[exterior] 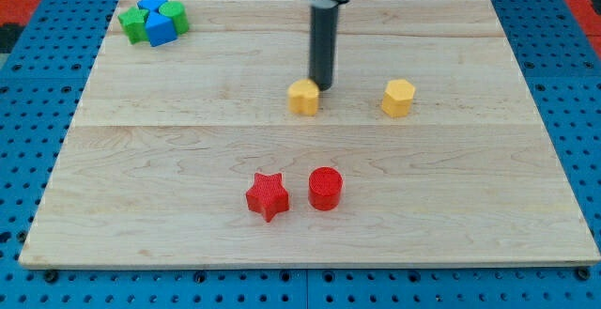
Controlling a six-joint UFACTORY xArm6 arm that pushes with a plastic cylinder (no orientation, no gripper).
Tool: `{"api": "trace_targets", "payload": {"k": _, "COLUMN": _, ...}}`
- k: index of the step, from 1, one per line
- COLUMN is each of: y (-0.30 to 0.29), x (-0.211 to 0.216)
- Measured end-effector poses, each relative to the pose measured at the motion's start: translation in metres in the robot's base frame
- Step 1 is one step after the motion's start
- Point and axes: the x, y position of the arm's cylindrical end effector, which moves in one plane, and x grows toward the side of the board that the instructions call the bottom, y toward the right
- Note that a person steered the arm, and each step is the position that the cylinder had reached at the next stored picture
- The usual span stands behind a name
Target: Drag the yellow heart towards the top left side of the red circle
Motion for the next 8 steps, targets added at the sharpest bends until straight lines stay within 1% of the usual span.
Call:
{"api": "trace_targets", "payload": {"k": 1, "y": -0.016, "x": -0.005}}
{"api": "trace_targets", "payload": {"k": 2, "y": -0.032, "x": -0.046}}
{"api": "trace_targets", "payload": {"k": 3, "y": -0.015, "x": -0.05}}
{"api": "trace_targets", "payload": {"k": 4, "y": -0.041, "x": 0.004}}
{"api": "trace_targets", "payload": {"k": 5, "y": -0.031, "x": 0.051}}
{"api": "trace_targets", "payload": {"k": 6, "y": -0.028, "x": 0.039}}
{"api": "trace_targets", "payload": {"k": 7, "y": 0.001, "x": 0.039}}
{"api": "trace_targets", "payload": {"k": 8, "y": -0.046, "x": 0.078}}
